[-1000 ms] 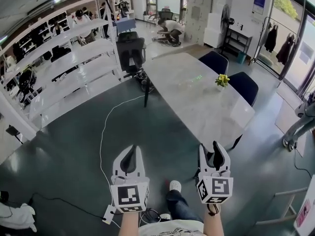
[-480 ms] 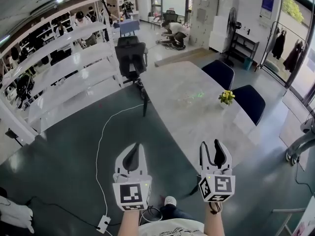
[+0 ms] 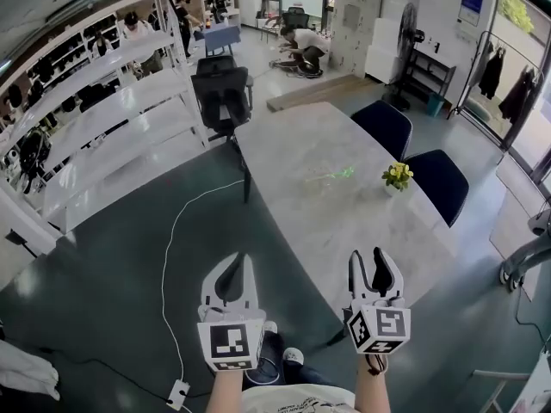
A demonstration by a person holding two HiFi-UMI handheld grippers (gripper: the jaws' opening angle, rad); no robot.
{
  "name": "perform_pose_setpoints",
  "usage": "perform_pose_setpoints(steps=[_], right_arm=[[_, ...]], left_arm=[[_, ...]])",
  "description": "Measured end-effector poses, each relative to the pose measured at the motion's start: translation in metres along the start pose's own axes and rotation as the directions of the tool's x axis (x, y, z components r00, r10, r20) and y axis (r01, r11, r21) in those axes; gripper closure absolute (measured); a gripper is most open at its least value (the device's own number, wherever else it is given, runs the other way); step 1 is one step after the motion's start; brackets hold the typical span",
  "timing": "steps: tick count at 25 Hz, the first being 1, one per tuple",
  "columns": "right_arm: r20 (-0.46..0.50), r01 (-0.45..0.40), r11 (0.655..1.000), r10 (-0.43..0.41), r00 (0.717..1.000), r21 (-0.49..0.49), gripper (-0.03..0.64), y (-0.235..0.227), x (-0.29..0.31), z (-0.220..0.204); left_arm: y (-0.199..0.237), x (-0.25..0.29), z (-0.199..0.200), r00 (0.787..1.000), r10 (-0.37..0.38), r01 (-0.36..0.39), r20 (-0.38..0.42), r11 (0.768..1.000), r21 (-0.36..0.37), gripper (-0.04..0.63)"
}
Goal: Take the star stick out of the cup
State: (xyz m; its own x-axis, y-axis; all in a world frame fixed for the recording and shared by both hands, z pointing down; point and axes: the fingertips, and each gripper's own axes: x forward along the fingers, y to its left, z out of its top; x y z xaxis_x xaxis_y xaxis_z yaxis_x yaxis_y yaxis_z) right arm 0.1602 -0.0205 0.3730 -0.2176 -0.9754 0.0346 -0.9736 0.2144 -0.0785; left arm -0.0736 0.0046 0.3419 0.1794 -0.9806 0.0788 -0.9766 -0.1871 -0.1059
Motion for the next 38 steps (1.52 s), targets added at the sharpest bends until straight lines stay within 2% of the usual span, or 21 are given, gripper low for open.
perform_pose_setpoints(steps=[4,8,13,18,23,31,34,38], right_arm=[[-0.015,0.004,1.0,-0.004,1.0,0.006,0.428,-0.006,0.021,-0.005],[-0.027,0.008,1.0,-0.008,1.0,0.008,0.428,-0.009,0.048,-0.011],[-0.037,0.033,0.999,-0.032,0.999,0.015,0.428,-0.016,0.091,-0.013],[-0.036,0.073,0.997,-0.072,0.997,0.026,0.428,-0.024,0.137,-0.015],[-0.053,0.122,0.989,-0.118,0.992,0.084,0.428,-0.029,0.176,-0.027],[-0.095,0.21,0.973,-0.201,0.975,0.097,0.428,-0.04,0.219,-0.052],[-0.103,0.233,0.968,-0.223,0.969,0.096,0.428,-0.042,0.232,-0.058],[-0.122,0.26,0.961,-0.249,0.961,0.089,0.428,-0.046,0.247,-0.068]], left_arm=[[0.005,0.024,-0.006,1.0,-0.011,0.011,-0.011,0.999,0.031,0.595],[0.012,0.056,-0.013,0.999,-0.015,0.015,-0.03,1.0,0.006,0.595],[0.024,0.108,-0.011,0.998,-0.064,0.064,-0.011,0.997,0.043,0.595],[0.033,0.163,-0.007,0.993,-0.116,0.116,-0.003,0.992,0.048,0.595],[0.037,0.213,-0.007,0.983,-0.182,0.183,-0.016,0.983,0.033,0.595],[0.037,0.276,-0.021,0.958,-0.286,0.287,-0.029,0.957,0.046,0.595],[0.042,0.293,-0.03,0.95,-0.311,0.313,-0.039,0.948,0.056,0.595],[0.045,0.31,-0.04,0.944,-0.325,0.326,-0.065,0.945,0.017,0.595]])
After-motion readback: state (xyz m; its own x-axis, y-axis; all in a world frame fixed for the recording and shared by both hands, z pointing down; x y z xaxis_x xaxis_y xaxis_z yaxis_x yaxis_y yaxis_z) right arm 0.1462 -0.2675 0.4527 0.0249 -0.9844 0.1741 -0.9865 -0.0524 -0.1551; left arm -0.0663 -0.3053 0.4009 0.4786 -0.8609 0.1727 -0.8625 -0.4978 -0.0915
